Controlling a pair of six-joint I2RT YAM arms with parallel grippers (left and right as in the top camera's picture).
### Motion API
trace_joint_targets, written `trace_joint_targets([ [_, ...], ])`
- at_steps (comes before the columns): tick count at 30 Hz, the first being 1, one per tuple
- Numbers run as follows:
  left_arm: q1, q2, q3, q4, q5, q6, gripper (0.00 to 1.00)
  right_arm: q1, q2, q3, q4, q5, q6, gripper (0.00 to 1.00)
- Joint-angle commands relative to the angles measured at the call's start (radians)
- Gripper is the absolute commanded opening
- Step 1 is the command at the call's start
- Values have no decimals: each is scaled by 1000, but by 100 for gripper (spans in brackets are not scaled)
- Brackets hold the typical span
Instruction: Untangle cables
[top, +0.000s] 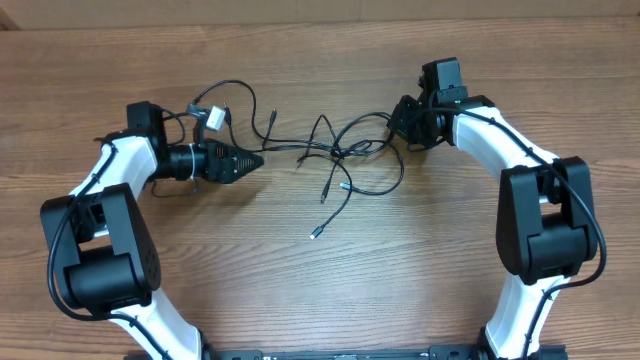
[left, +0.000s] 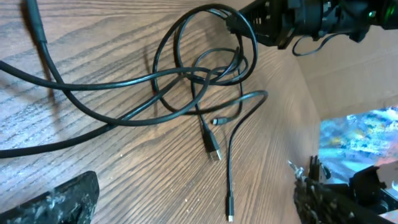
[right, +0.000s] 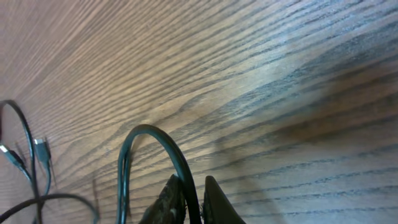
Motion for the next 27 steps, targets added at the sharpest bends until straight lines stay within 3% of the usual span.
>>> trace_joint_targets([
  [1, -31, 3, -4, 27, -18, -25, 100, -9, -12, 10, 6, 9, 3, 15],
  [3, -55, 3, -4, 41, -18, -45, 100, -9, -12, 10, 6, 17, 3, 34],
  [5, -81, 3, -4, 60, -19, -77, 100, -13, -14, 10, 3, 18, -16, 77],
  [7, -98, 3, -4, 67, -19, -77, 100, -31, -43, 10, 0, -26, -32, 86],
  [12, -101, 3, -4, 77, -61, -103, 100, -89, -206, 11, -100, -43, -54, 100],
  [27, -105, 3, -4, 107, -72, -123, 100, -113, -238, 9, -126, -39, -54, 100],
])
